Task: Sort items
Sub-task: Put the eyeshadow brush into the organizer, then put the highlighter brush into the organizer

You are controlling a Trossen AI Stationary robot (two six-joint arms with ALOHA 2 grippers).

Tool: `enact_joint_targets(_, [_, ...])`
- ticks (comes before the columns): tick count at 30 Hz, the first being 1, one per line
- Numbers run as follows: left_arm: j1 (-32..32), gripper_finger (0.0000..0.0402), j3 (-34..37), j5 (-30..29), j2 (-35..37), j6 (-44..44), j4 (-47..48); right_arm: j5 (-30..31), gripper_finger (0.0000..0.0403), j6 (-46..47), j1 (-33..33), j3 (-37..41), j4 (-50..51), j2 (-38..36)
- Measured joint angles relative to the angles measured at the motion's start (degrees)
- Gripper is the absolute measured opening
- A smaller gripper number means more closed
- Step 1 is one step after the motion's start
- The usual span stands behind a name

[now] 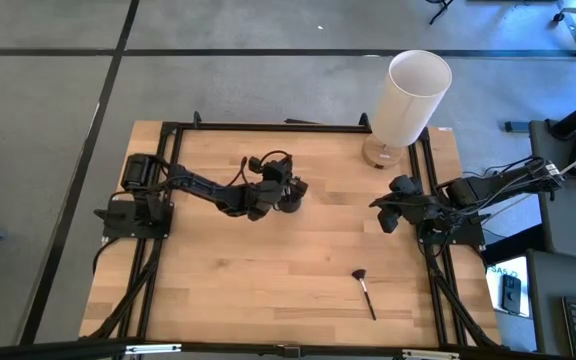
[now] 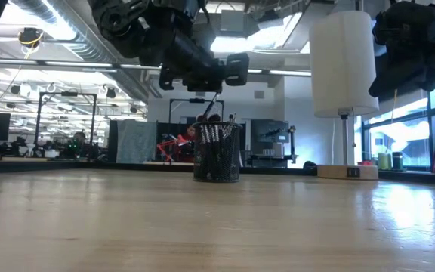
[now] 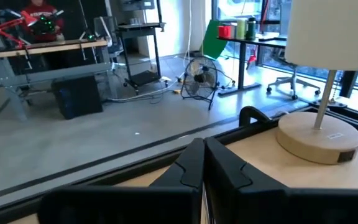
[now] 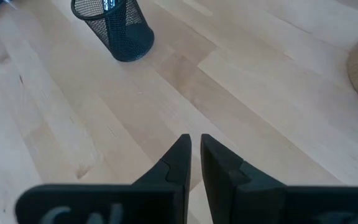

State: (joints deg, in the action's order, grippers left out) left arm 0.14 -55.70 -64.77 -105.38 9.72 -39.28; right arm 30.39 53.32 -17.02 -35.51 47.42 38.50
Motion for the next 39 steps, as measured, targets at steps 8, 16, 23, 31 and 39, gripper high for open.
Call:
enact_joint_targets(8, [0.02, 0.0033, 0.00, -0.19, -0.02, 0.05, 0.05, 0.00, 0.0037, 0.09, 0.00, 0.00, -0.02, 0.00])
enact_joint_targets(16, [0.02, 0.0070, 0.00, -0.17, -0.02, 0.01, 0.43, 0.00, 0.0037, 0.11, 0.01, 0.00, 0.00, 0.00])
enact_joint_targets(23, [-0.04, 0.0094, -0.22, 7.79, -0.04, -3.53, -0.03, 0.00, 0.0037, 0.07, 0.02, 0.00, 0.00, 0.00])
enact_joint_targets(31, [-0.60, 0.0091, -4.94, 42.02, -0.09, -11.40, 2.76, 0.00, 0.0037, 0.15, 0.02, 0.00, -0.61, 0.00])
enact_joint_targets(39, [-5.73, 0.0096, -17.28, 47.71, -7.46, -21.67, 22.20, 0.02, 0.0037, -1.09, 0.02, -0.02, -2.38, 0.00])
